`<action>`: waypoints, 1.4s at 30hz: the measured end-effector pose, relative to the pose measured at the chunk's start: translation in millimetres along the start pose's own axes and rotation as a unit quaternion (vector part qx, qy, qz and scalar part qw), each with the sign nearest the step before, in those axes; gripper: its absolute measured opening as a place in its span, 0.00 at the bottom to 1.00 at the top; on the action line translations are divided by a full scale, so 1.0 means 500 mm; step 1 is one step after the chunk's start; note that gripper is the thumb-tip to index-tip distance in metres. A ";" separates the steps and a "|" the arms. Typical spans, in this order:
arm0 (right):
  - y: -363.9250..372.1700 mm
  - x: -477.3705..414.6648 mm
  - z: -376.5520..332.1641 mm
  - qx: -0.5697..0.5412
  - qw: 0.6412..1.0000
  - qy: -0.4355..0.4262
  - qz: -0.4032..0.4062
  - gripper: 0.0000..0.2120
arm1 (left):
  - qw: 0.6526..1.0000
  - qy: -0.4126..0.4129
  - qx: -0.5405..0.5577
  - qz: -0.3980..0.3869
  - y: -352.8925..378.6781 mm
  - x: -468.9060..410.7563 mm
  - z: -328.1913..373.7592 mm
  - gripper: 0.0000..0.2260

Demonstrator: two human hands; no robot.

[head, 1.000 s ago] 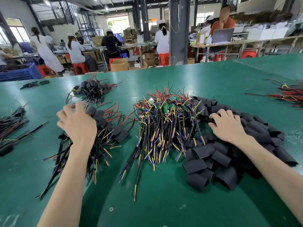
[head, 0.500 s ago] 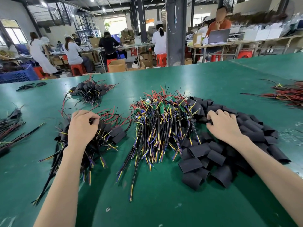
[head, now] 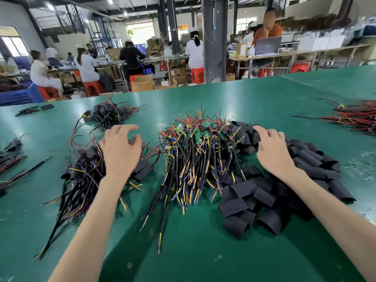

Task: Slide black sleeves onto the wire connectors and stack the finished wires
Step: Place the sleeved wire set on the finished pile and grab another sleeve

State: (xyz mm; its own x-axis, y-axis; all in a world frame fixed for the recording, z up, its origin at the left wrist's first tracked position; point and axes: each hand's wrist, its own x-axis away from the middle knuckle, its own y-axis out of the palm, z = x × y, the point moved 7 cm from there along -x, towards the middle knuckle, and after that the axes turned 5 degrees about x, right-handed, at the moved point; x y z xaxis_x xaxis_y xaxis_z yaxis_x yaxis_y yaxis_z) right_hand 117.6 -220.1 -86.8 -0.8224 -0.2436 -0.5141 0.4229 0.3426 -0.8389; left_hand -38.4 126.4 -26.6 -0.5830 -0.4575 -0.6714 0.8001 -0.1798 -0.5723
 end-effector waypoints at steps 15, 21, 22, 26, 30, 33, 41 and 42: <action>0.003 0.012 -0.026 -0.083 0.994 -0.050 0.041 0.20 | 0.956 -0.173 -0.052 -0.233 0.248 -0.089 0.108 0.14; 0.000 0.013 -0.035 -0.087 0.994 -0.059 0.042 0.20 | 0.955 -0.167 -0.009 -0.247 0.247 -0.097 0.126 0.06; -0.001 0.014 -0.035 -0.089 0.993 -0.058 0.043 0.20 | 0.958 -0.156 -0.010 -0.240 0.246 -0.099 0.131 0.06; -0.001 0.016 -0.035 -0.100 0.993 -0.057 0.039 0.19 | 0.968 -0.114 -0.028 -0.223 0.239 -0.101 0.144 0.02; -0.001 0.019 -0.036 -0.110 0.991 -0.063 0.038 0.19 | 0.952 -0.124 -0.058 -0.276 0.241 -0.084 0.139 0.07; -0.002 0.018 -0.035 -0.113 0.991 -0.061 0.037 0.19 | 0.953 -0.133 -0.039 -0.269 0.230 -0.087 0.138 0.08; -0.007 0.018 -0.039 -0.117 0.991 -0.061 0.036 0.19 | 0.967 -0.094 0.080 -0.223 0.190 -0.101 0.183 0.03; -0.008 0.017 -0.039 -0.119 0.990 -0.059 0.037 0.19 | 0.967 -0.085 0.093 -0.219 0.184 -0.105 0.188 0.05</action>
State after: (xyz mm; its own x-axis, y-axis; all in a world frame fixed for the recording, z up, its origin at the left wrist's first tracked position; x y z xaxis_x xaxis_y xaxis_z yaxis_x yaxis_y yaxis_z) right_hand 101.4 -205.7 -84.5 -0.7360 -0.3104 -0.6016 0.3672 0.5636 -0.7399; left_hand 79.1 51.9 0.4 -0.8531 -0.4361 -0.2863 0.5017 -0.5352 -0.6796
